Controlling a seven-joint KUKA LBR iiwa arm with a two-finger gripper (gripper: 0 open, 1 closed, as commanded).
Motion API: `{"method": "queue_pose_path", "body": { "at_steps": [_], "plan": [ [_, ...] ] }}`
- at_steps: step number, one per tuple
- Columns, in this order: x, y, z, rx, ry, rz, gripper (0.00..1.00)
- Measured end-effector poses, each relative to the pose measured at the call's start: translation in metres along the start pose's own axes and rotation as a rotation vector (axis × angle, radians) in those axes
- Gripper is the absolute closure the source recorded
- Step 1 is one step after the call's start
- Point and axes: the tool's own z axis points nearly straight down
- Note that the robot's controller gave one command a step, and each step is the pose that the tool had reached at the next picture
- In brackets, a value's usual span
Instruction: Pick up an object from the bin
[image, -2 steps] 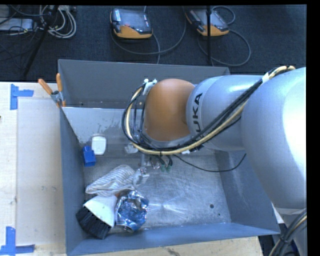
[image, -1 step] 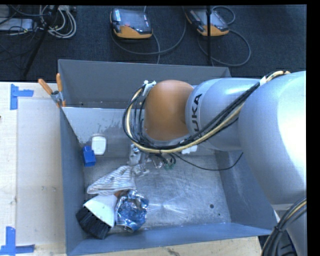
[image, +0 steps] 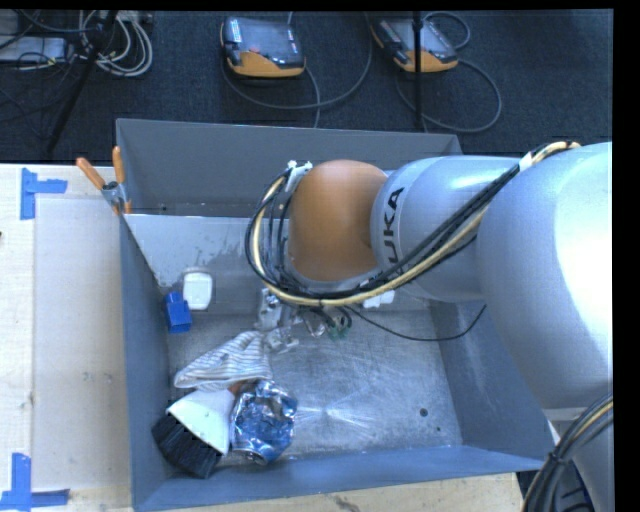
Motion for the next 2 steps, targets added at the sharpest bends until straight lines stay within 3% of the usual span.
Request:
{"method": "queue_pose_path", "body": {
  "at_steps": [1, 2],
  "plan": [
    [0.009, -0.005, -0.001, -0.010, -0.019, 0.051, 1.00],
    [-0.003, -0.009, -0.148, 0.004, -0.012, -0.125, 1.00]
  ]
}}
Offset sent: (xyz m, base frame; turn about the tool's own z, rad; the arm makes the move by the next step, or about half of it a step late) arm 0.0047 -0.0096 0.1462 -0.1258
